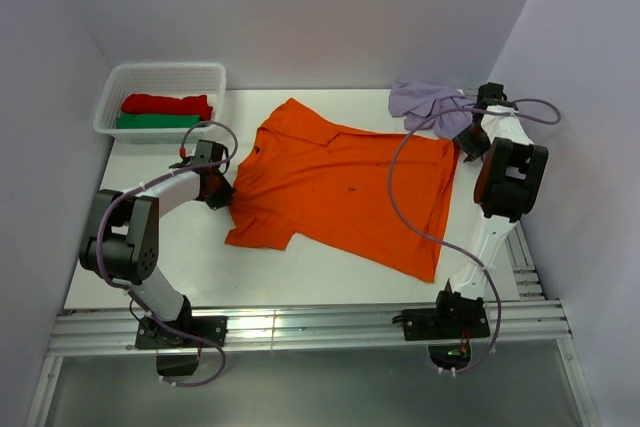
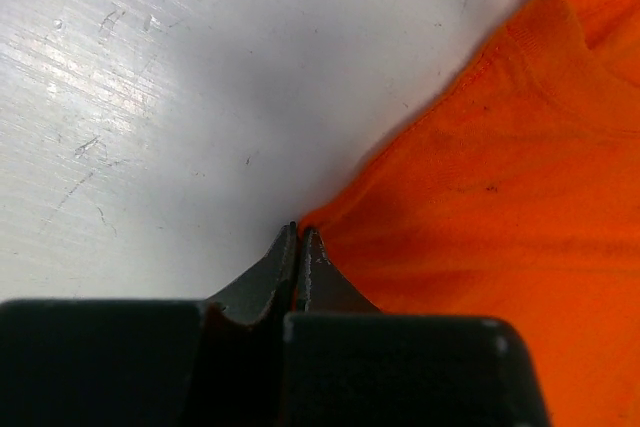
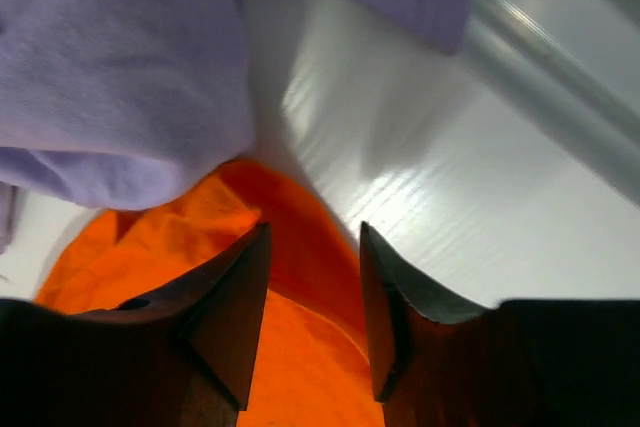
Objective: Roll the t-shirts
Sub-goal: Flatten the tshirt
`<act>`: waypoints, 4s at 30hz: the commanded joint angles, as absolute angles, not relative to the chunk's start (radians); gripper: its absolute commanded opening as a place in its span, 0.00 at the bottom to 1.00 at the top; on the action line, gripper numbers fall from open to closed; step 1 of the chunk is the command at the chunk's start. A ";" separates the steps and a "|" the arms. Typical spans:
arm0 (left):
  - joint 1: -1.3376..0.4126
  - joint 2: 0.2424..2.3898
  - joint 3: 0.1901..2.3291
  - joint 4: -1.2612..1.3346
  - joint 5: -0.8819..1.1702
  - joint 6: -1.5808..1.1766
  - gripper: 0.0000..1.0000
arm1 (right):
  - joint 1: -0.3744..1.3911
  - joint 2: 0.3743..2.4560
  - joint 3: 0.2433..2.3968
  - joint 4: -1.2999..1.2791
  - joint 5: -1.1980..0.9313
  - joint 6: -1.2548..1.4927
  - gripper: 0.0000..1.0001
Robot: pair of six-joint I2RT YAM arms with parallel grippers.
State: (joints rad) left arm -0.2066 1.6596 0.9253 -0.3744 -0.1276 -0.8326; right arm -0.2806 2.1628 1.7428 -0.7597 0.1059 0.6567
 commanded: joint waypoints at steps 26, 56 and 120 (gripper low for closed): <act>-0.193 1.625 0.857 -0.445 -0.172 -0.824 0.00 | -0.202 1.934 1.381 -0.692 0.069 0.655 0.19; -0.192 1.588 0.831 -0.469 -0.164 -0.810 0.00 | -0.186 1.957 1.492 -0.672 -0.038 0.637 0.36; -0.153 1.272 0.841 -0.675 0.069 -0.701 0.63 | 0.075 1.481 1.196 -0.627 -0.177 0.810 0.46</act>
State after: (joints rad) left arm -0.1513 1.3224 0.8913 -0.6327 -0.0078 -0.7101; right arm 0.0856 1.5955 1.3464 -0.4927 -0.2619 0.8318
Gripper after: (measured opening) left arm 0.634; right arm 0.466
